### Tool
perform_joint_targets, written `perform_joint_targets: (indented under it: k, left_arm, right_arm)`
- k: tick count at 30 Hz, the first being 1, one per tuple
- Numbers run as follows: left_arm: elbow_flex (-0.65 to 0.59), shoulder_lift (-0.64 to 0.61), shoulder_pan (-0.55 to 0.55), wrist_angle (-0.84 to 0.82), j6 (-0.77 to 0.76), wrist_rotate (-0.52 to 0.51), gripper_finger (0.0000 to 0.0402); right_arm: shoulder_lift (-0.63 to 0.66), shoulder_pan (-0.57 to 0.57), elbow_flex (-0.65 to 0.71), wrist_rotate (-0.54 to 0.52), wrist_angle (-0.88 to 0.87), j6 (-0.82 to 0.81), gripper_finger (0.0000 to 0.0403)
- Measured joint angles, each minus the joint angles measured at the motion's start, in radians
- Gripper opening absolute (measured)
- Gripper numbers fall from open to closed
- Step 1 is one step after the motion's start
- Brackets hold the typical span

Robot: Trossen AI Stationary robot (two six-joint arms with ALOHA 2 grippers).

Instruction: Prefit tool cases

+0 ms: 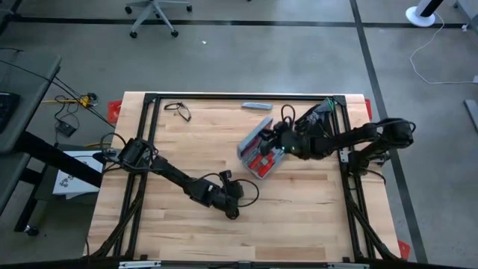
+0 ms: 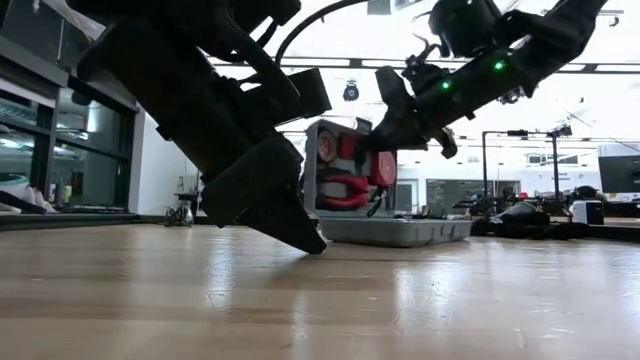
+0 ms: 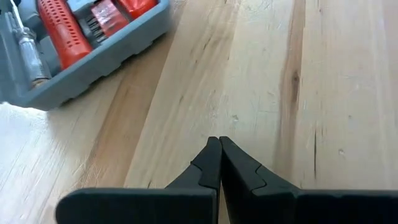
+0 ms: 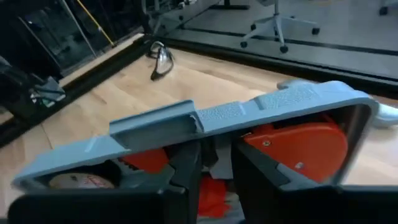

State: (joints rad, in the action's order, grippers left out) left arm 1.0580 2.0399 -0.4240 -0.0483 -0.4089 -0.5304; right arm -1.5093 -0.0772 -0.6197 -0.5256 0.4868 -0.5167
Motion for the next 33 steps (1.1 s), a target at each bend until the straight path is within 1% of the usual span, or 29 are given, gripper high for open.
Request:
perform_joint_targets:
  k: [5, 13, 16, 33]
  left_arm:
    - [0.0, 0.0, 0.0, 0.001, 0.0, -0.001, 0.0001]
    - [0.0, 0.0, 0.0, 0.016, 0.0, -0.006, 0.0001]
    - [0.001, 0.0, -0.003, 0.019, 0.001, -0.01, 0.0001]
    - [0.001, 0.0, -0.004, 0.025, 0.001, -0.019, 0.0001]
  right_arm:
    - [0.0, -0.044, 0.0, 0.057, 0.011, -0.001, 0.0082]
    - [0.001, -0.08, -0.001, 0.066, 0.058, 0.012, 0.0082]
    - [0.001, -0.093, -0.001, 0.087, 0.06, 0.013, 0.0082]
    - [0.001, -0.093, -0.001, 0.112, 0.057, 0.013, 0.0082]
